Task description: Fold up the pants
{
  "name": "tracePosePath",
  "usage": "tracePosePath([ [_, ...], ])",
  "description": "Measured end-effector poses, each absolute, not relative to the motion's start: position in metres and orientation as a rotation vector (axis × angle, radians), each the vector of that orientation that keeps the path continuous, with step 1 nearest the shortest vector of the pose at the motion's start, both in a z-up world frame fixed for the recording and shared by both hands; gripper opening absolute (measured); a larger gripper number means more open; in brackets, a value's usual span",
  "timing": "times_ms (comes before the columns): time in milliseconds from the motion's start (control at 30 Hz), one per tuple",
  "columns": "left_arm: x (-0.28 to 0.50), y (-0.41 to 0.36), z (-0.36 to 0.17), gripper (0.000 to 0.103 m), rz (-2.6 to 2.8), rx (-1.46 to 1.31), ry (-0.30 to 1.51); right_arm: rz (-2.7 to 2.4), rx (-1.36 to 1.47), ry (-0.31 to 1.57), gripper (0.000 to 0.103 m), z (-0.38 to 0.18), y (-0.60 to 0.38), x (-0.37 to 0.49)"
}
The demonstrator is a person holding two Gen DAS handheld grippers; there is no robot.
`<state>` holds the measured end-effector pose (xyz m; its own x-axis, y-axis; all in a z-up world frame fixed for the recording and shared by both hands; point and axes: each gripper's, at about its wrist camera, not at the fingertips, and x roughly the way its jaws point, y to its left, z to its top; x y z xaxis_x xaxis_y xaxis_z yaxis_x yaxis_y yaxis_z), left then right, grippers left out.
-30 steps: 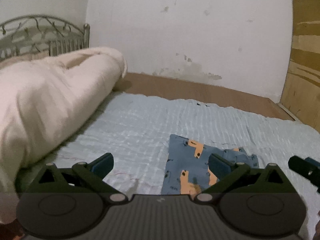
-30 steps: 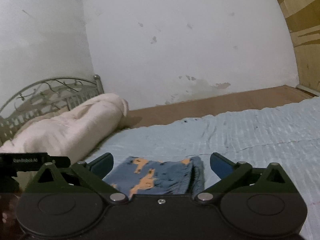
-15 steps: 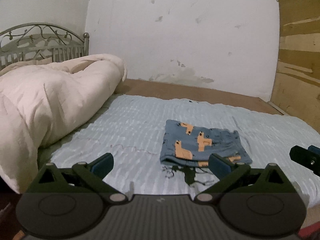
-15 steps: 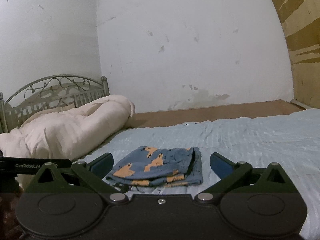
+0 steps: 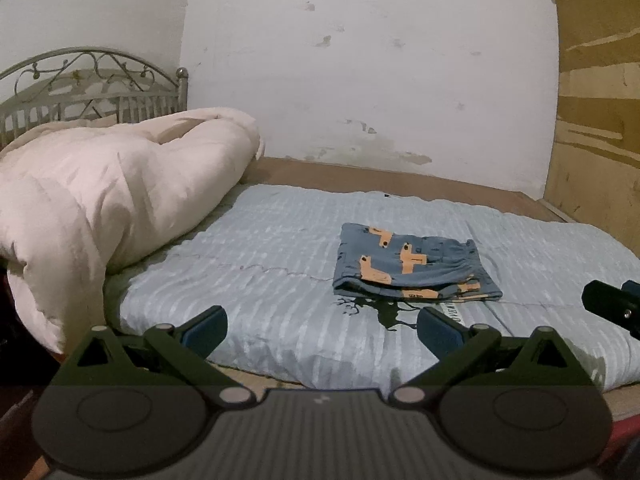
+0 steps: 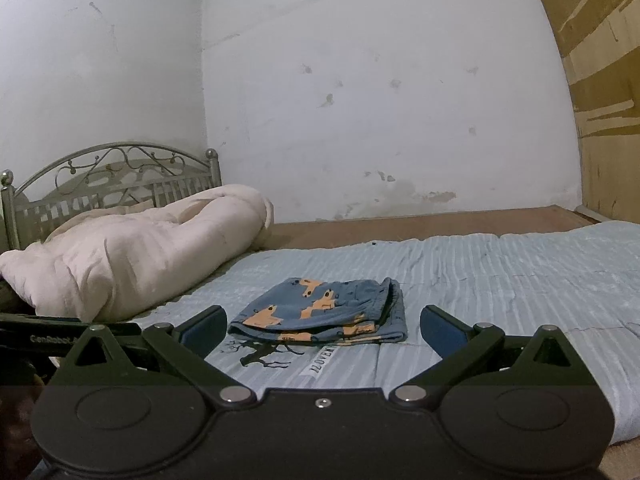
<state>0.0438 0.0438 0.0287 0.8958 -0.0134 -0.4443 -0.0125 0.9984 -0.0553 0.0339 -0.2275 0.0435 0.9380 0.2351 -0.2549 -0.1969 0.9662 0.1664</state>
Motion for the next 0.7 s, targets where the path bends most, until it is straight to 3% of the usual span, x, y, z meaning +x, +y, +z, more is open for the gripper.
tracePosePath([
  [700, 0.0416, 0.0443, 0.0278, 0.102, -0.006, -0.066, 0.461, 0.201, 0.151, 0.282, 0.102, 0.0426, -0.2304, 0.0332],
])
